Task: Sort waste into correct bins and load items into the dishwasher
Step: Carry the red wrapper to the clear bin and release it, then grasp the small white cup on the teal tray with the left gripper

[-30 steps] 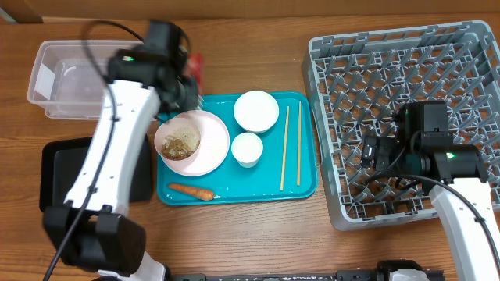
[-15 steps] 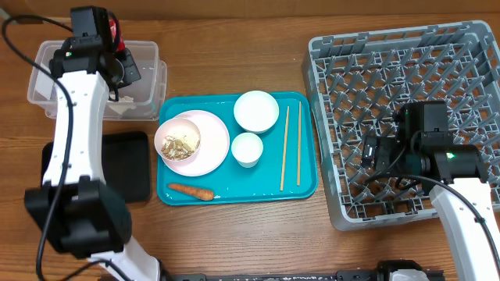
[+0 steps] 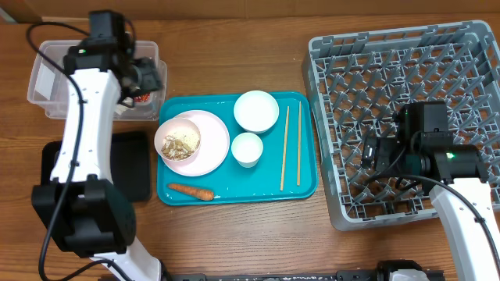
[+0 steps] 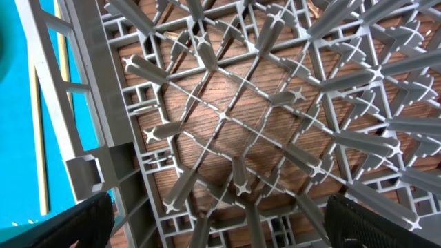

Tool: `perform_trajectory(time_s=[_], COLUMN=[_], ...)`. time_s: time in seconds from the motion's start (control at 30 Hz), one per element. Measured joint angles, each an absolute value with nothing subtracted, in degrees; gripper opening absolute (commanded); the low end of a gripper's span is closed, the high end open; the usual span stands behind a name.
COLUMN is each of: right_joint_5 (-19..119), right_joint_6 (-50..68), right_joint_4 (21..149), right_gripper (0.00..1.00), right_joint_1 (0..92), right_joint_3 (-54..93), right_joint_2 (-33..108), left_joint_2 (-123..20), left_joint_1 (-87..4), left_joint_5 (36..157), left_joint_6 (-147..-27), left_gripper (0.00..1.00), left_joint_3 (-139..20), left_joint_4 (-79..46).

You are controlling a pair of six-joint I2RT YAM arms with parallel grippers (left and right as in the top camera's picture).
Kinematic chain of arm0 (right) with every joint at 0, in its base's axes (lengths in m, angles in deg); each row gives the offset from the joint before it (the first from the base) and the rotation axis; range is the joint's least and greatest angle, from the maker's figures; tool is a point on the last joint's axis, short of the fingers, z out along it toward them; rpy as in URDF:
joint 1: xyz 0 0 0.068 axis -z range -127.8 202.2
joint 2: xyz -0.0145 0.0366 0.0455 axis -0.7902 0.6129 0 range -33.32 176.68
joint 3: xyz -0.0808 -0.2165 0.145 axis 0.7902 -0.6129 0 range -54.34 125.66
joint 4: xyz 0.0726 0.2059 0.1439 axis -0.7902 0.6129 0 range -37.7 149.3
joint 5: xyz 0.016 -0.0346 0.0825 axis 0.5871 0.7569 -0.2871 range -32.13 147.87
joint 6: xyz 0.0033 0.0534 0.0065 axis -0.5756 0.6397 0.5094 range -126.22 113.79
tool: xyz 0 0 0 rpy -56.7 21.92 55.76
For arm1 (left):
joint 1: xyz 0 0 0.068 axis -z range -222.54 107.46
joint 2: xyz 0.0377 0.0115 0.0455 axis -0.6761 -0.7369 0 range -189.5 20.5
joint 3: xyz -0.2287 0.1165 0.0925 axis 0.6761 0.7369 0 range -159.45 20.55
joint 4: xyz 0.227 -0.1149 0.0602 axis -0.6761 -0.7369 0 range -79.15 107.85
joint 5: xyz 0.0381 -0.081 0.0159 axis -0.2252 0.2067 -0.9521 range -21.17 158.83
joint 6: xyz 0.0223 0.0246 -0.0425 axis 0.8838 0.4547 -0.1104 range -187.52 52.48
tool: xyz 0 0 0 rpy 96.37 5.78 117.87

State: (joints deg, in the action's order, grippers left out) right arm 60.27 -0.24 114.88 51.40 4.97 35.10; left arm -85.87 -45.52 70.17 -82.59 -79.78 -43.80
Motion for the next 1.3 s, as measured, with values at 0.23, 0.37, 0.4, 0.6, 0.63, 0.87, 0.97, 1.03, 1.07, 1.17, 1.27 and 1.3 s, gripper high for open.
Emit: perform_trajectory(time_s=[0.23, 0.37, 0.4, 0.6, 0.63, 0.87, 0.97, 1.03, 1.07, 1.17, 1.27, 1.3], right_joint_5=[60.3, 60.3, 60.2, 60.2, 60.3, 60.3, 60.3, 60.3, 60.3, 60.3, 60.3, 60.3], right_joint_6=[-0.3, -0.2, -0.3, -0.2, -0.3, -0.2, -0.3, -0.3, -0.2, -0.2, -0.2, -0.2], right_joint_4=[114.8, 114.8, 114.8, 114.9, 114.9, 114.9, 114.9, 114.9, 114.9, 114.9, 115.0, 115.1], right_gripper=[1.0, 1.0, 1.0, 1.0, 1.0, 1.0, 1.0, 1.0, 1.0, 1.0, 1.0, 1.0], right_joint_1=[51.4, 51.4, 51.4, 51.4, 51.4, 51.4, 51.4, 51.4, 51.4, 51.4, 51.4, 51.4], right_joint_3=[5.0, 5.0, 5.0, 5.0, 5.0, 5.0, 5.0, 5.0, 5.0, 5.0, 5.0, 5.0], right_joint_2=[35.1, 35.1, 35.1, 35.1, 35.1, 35.1, 35.1, 35.1, 35.1, 35.1, 35.1, 35.1], left_joint_2=[-85.4, -85.5, -85.6, -87.7, -88.4, -93.9, -96.5, -98.2, -98.9, -100.5, -100.7, -100.7], left_joint_1=[-34.0, -27.7, -26.4, -21.5, -20.9, -18.3, -18.1, -18.2, -18.2, -18.2, -18.2, -18.2], left_joint_5=[76.3, 77.5, 77.4, 77.4, 77.4, 77.5, 77.4, 77.4, 77.4, 77.3, 77.3, 77.3], left_joint_6=[-82.6, -82.6, -82.6, -82.6, -82.6, -82.7, -82.6, -82.6, -82.6, -83.0, -82.6, -82.5], left_gripper=[0.7, 0.7, 0.7, 0.67, 0.67, 0.48, 0.43, 0.4, 0.27, 0.04, 0.04, 0.04], left_joint_3=[-80.4, -80.4, -80.4, -80.4, -80.4, -79.9, -79.8, -79.7, -79.7, -79.4, -79.2, -79.2], left_joint_4=[-52.1, -55.8, -56.7, -58.6, -58.7, -58.9, -59.2, -59.6, -59.6, -59.8, -59.8, -60.0])
